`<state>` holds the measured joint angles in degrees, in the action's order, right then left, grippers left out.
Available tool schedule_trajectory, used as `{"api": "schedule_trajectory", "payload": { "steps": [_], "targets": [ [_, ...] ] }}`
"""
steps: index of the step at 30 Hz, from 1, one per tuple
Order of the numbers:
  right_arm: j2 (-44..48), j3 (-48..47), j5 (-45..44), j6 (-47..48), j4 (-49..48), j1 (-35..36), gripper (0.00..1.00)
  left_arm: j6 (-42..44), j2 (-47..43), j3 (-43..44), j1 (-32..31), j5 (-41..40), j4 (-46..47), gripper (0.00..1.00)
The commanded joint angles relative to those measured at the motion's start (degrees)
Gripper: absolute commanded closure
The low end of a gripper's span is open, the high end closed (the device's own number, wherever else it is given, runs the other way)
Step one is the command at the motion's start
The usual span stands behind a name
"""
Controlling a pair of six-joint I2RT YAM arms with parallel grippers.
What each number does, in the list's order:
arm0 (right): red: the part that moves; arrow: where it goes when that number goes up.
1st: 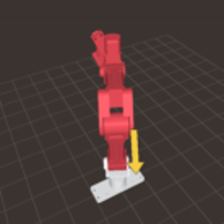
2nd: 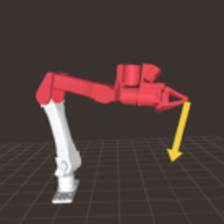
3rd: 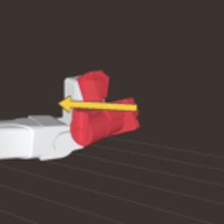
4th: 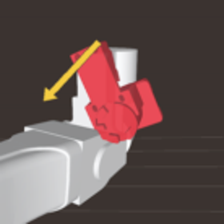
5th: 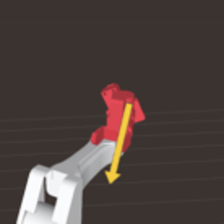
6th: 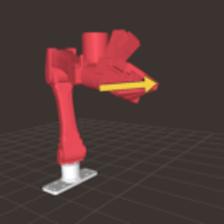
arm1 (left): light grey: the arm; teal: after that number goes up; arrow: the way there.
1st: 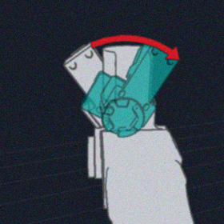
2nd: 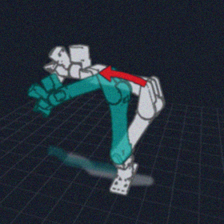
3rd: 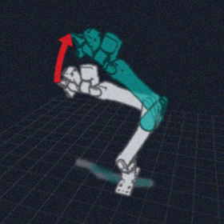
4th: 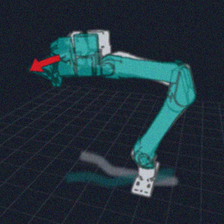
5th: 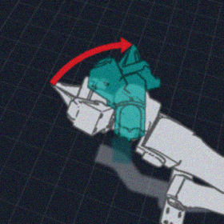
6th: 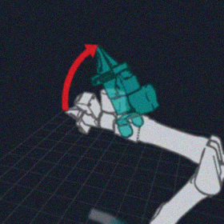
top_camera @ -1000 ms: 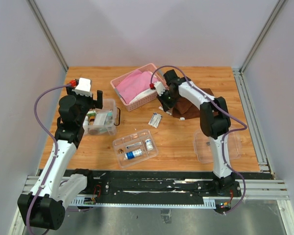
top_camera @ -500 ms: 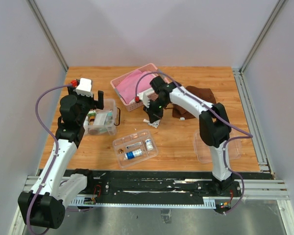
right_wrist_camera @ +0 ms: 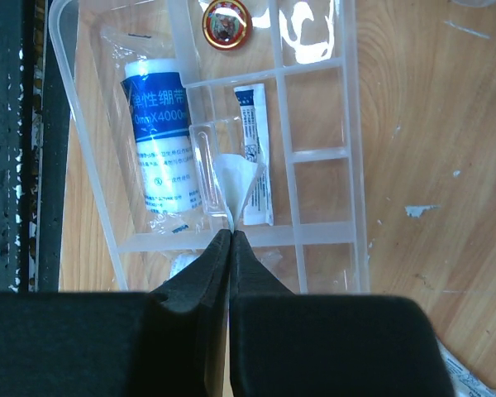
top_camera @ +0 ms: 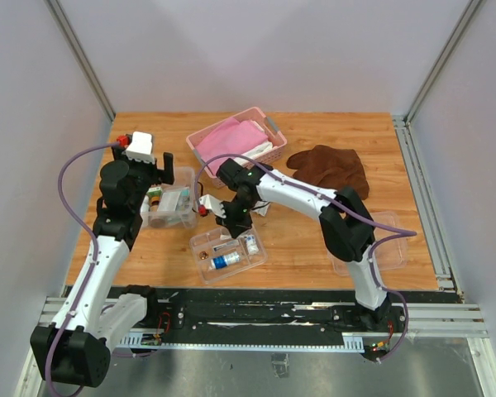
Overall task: Organize the medicine kit
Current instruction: Place the medical item at the medicine box compartment.
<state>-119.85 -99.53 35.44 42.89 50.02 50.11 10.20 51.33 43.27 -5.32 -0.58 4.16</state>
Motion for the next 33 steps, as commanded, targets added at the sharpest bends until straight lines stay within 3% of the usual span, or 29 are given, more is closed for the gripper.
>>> {"api": "schedule_trajectory", "payload": {
  "steps": [1, 26, 33],
  "targets": [
    [-1.88, -1.75, -2.23, 2.72, 0.78, 2.55, 0.99, -1.01, -1.16, 2.35, 0.49, -2.54, 0.49, 0.01],
    [-8.11, -7.36, -8.63, 8.25, 2.1, 8.37, 0.98, -1.07, -1.93, 1.92, 0.66, -3.91, 1.02, 0.01],
    [-8.78, -9.52, -8.42, 8.04, 3.7, 8.63, 0.87, -0.85, -2.02, 1.73, 0.66, -3.35, 1.02, 0.01]
  ]
}}
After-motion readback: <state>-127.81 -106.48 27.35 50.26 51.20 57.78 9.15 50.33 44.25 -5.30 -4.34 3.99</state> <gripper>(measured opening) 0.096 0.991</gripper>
